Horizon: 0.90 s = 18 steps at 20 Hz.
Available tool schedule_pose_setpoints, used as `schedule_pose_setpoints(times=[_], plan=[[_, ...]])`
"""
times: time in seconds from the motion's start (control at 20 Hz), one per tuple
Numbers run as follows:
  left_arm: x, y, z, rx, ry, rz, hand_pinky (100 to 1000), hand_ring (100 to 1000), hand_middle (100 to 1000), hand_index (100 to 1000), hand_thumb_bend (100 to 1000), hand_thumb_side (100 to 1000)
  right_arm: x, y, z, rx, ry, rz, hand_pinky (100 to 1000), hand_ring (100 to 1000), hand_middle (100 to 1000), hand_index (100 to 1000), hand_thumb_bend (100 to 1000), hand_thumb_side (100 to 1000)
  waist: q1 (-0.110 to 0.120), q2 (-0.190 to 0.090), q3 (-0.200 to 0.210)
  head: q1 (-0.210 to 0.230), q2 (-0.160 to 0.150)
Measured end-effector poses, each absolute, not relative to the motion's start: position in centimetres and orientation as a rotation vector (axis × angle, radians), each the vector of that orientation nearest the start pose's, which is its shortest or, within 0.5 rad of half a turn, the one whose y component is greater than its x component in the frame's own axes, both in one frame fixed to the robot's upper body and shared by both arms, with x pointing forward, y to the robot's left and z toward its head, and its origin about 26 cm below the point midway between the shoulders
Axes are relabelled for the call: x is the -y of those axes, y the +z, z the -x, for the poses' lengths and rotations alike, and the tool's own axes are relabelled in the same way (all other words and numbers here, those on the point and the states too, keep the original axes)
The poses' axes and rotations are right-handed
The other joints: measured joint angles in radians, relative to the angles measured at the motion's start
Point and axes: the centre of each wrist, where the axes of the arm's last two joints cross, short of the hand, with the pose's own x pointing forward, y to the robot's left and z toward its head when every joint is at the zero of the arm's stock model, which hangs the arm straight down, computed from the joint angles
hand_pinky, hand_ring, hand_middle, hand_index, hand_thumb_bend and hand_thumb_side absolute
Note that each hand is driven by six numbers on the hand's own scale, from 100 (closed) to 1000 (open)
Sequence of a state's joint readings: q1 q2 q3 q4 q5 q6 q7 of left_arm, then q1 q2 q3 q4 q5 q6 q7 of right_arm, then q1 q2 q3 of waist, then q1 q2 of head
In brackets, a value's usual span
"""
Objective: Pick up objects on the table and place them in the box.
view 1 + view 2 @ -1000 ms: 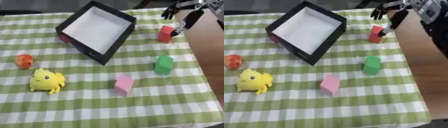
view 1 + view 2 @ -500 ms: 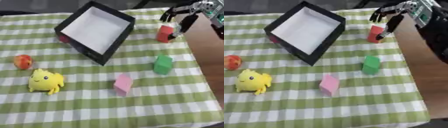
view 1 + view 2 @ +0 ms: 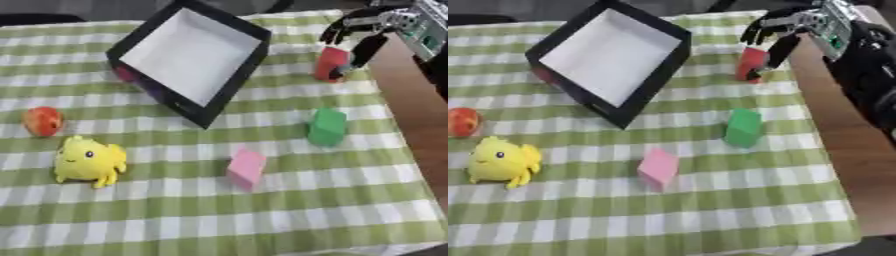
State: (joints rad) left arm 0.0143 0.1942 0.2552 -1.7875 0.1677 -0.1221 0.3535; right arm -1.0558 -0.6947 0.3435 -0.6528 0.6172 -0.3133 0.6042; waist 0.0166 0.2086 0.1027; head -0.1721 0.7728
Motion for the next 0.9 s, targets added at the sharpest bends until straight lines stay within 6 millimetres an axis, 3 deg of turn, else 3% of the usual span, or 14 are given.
schedule_pose_setpoints(times=[0.35,0.65,0.9], plan=[[-34.8,6.5,-26.1,1.898,0.461,-0.463,897,664,743,842,290,699,39.2,20.9,-48.0,1.031,1.561,0.716,912,820,769,874,567,352,0.000,0.011,0.006,-0.004,0.000],[-34.7,6.6,-26.2,1.900,0.460,-0.459,897,664,743,840,288,701,39.5,20.5,-48.1,1.027,1.529,0.723,887,802,666,830,538,343,0.000,0.016,0.007,-0.004,0.000],[-34.7,6.6,-26.2,1.900,0.459,-0.456,898,664,743,839,286,701,39.5,20.6,-48.1,1.046,1.496,0.704,859,735,545,721,466,231,0.000,0.016,0.007,-0.005,0.000]])
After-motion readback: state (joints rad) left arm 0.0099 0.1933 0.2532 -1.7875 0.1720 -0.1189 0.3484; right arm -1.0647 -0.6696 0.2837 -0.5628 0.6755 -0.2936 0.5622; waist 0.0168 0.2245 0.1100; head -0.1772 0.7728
